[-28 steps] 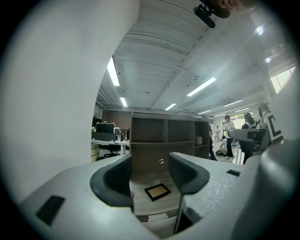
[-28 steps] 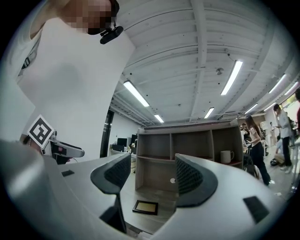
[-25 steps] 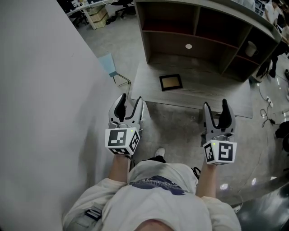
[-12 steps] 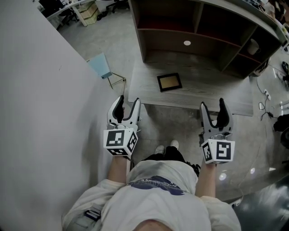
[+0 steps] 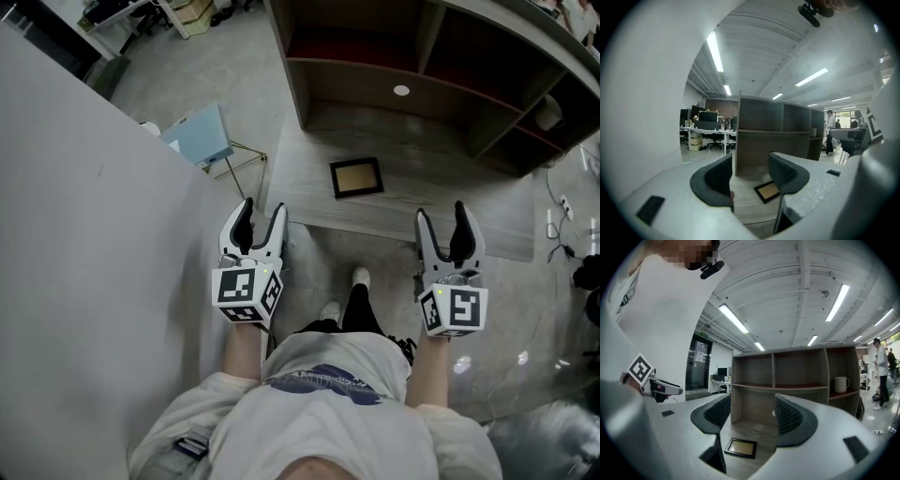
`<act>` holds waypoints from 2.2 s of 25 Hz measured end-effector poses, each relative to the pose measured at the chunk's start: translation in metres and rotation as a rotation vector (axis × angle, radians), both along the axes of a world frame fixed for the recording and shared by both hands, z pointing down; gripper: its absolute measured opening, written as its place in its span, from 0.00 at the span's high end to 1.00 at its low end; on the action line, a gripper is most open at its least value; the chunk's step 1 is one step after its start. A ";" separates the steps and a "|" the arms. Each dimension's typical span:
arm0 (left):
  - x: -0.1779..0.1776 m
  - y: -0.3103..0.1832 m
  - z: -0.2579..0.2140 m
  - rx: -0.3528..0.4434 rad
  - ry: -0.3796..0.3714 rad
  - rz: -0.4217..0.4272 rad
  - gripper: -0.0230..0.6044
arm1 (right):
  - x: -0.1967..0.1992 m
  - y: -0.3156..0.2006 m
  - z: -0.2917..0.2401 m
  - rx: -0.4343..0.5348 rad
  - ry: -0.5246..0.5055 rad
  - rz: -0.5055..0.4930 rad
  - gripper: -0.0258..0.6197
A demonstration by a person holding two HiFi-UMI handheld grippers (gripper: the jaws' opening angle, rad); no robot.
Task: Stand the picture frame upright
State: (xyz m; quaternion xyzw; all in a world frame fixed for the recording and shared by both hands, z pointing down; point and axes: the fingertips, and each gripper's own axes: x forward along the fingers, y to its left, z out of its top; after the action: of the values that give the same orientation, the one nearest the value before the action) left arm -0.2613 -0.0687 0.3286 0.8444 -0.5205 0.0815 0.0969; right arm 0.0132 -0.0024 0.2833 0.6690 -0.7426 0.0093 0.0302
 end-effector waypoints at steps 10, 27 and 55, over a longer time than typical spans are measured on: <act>0.059 -0.076 -0.017 0.044 -0.003 -0.058 0.61 | 0.063 -0.085 -0.013 0.023 0.009 -0.052 0.55; 0.068 -0.119 0.069 -0.162 -0.079 -0.140 0.61 | 0.075 -0.168 0.079 -0.187 -0.009 -0.154 0.55; 0.126 -0.128 0.310 -0.643 -0.079 0.034 0.61 | 0.004 -0.195 0.362 -0.805 0.017 -0.224 0.65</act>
State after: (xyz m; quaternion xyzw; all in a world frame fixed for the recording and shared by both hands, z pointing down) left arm -0.1354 -0.1971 0.6390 0.7753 -0.4571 0.2760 0.3373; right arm 0.0171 -0.1970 0.6448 0.5189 -0.7476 0.2900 0.2962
